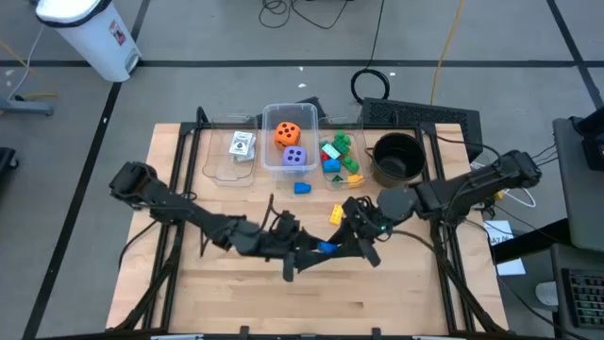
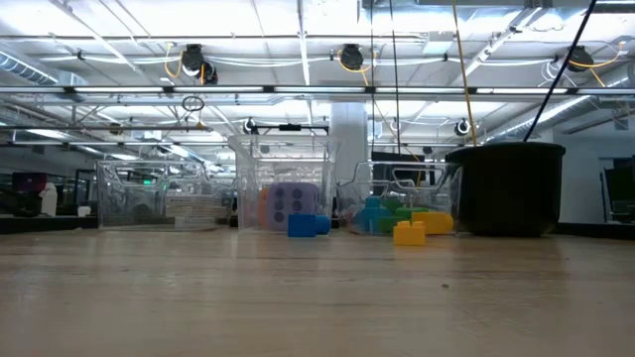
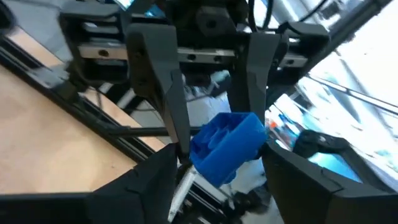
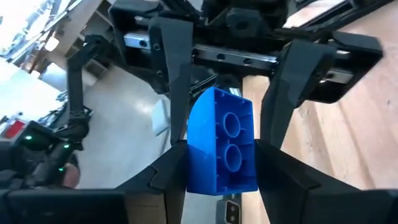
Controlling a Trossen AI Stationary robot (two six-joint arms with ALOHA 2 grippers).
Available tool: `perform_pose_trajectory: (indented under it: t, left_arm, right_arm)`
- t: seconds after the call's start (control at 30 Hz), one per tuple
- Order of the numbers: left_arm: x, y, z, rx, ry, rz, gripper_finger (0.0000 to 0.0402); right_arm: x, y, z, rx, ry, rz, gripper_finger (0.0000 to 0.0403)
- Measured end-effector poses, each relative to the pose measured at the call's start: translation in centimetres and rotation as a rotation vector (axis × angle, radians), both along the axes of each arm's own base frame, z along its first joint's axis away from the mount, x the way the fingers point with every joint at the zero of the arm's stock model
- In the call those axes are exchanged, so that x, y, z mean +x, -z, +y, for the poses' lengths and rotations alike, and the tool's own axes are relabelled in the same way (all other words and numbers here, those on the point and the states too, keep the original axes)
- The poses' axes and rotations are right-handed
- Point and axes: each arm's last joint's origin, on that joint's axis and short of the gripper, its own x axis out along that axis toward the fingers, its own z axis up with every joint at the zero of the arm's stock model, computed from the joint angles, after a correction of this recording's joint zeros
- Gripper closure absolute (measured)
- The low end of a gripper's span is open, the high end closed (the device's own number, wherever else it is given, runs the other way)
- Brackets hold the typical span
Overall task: Pick & Place Toys
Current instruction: Put the dark blue game piece into the right transparent bin
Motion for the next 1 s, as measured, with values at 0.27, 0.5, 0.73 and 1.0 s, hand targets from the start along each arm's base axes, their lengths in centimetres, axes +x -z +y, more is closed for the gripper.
perform_pose_trajectory:
  t: [0.27,0.5,0.73,1.0]
  left_arm:
    - [1.2,0.0,2.8,-0.047,0.199,0.007,0.0177]
    - [1.5,0.0,3.7,-0.066,0.281,0.014,0.0182]
    - [1.0,-0.7,3.9,-0.055,0.306,0.009,0.0225]
    - [1.0,-0.6,4.0,-0.051,0.298,0.021,0.0292]
  right_arm:
    - [0.2,0.1,-1.1,0.021,-0.038,0.024,0.0253]
    - [0.2,0.1,-1.1,0.023,-0.034,0.025,0.0245]
    - [0.3,-0.1,-1.1,0.023,-0.026,0.007,0.0251]
    - [0.4,-0.1,-1.2,0.018,-0.001,0.006,0.0244]
